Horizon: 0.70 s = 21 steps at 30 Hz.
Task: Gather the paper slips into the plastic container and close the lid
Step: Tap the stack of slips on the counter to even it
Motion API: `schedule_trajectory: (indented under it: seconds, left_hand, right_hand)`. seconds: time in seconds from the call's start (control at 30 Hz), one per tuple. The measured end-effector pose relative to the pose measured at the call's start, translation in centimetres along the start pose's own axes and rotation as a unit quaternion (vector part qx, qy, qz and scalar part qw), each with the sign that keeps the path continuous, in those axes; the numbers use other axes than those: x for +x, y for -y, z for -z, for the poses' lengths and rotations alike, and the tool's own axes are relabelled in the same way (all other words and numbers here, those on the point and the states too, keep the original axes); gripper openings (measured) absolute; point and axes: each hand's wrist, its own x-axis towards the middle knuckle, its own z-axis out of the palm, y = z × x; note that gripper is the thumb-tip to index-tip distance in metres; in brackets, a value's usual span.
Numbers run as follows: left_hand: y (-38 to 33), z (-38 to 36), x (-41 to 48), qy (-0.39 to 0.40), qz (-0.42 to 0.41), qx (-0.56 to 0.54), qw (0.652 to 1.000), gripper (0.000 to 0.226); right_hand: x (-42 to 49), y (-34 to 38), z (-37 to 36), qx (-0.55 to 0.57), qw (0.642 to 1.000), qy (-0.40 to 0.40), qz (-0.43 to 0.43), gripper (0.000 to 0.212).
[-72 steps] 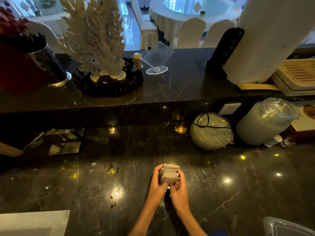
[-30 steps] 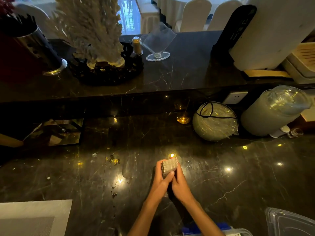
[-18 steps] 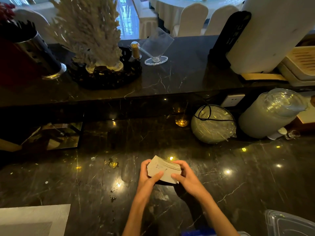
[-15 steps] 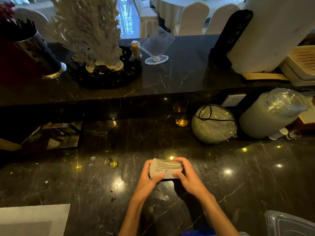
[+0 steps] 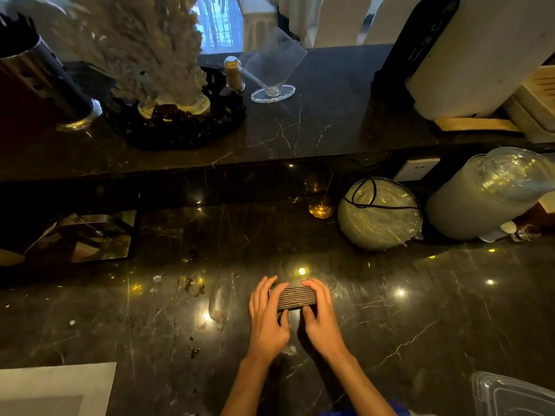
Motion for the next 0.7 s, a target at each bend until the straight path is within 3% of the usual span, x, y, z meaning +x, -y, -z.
schedule_trajectory:
  seconds: [0.07,0.17,0.23,0.3,0.37,0.6,0.7]
  left_hand:
    - [-0.5,-0.3,-0.5,-0.011,0.027,-0.089,0.996,0.068]
    - [-1.1,-1.0,-0.9,-0.061,0.064,-0.188,0.978,0.036]
    - [-1.6,-1.6,-0.5,-0.106,0.107,-0.215,0.965,0.027]
    - [-2.0,-2.0,0.0,-0.132,0.135,-0.217,0.958,0.024]
    - [-2.1,-2.0,0.4,-0.151,0.147,-0.206,0.956,0.037]
    - [-2.1,-2.6,2.0,-0.175,0.19,-0.244,0.935,0.027]
    - [-1.8,-2.8,3.2,-0.194,0.184,-0.26,0.928,0.021]
  right_hand:
    - [-0.2,0.3,-1.0,0.064,0.997,-0.026,-0.023,0.059]
    - [-0.1,0.8,-2.3,0.138,0.986,-0.083,-0.044,0.028]
    - [0.3,1.1,-3.0,0.139,0.98,-0.128,-0.058,0.019]
    - [1.0,1.1,-3.5,0.124,0.972,-0.179,-0.089,0.017]
    - [1.4,0.9,-3.7,0.114,0.965,-0.208,-0.11,0.019]
    - [2.6,-0.1,-3.7,0.125,0.964,-0.21,-0.104,0.021]
    - [3.5,0.3,-3.5,0.123,0.968,-0.211,-0.062,0.022]
